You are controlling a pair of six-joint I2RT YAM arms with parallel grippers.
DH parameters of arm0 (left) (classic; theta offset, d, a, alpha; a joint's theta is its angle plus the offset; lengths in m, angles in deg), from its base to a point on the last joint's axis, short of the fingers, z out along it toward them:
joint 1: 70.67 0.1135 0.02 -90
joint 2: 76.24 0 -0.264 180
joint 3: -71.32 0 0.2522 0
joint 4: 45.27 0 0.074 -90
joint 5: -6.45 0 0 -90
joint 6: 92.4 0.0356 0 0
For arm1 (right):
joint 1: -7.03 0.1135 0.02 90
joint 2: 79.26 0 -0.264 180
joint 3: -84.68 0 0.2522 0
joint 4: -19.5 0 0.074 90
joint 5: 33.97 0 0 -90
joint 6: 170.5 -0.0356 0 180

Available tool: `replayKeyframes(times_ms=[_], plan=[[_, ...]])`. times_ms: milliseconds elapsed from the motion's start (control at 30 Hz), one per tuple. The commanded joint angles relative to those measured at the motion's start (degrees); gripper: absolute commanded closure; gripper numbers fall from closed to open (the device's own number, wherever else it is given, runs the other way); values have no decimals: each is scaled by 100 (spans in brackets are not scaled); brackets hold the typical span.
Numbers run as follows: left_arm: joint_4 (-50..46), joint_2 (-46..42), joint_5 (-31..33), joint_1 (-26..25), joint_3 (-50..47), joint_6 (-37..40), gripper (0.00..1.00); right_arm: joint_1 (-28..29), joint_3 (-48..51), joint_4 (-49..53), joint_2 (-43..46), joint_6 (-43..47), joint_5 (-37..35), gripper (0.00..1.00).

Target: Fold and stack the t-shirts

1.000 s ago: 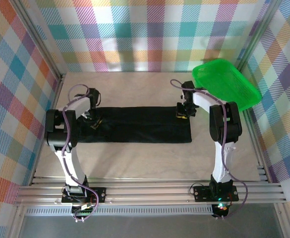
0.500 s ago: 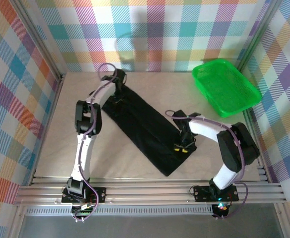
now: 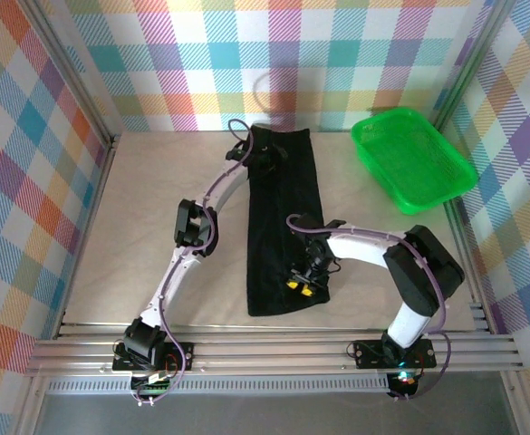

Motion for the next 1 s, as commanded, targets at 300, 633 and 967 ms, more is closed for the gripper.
replayKeyframes(times_ms=[300,633,967], plan=[[-349,-1424,500,176,-1,224,40,92,-456,500,1117,80,-1172,51],[-626,-5903,-61,79,-6951,477,46,-724,881,1043,2858,975,-901,49],[-667,-8678,-1865,-476,-11652,500,43,-680,1554,-224,1829,1490,218,49]])
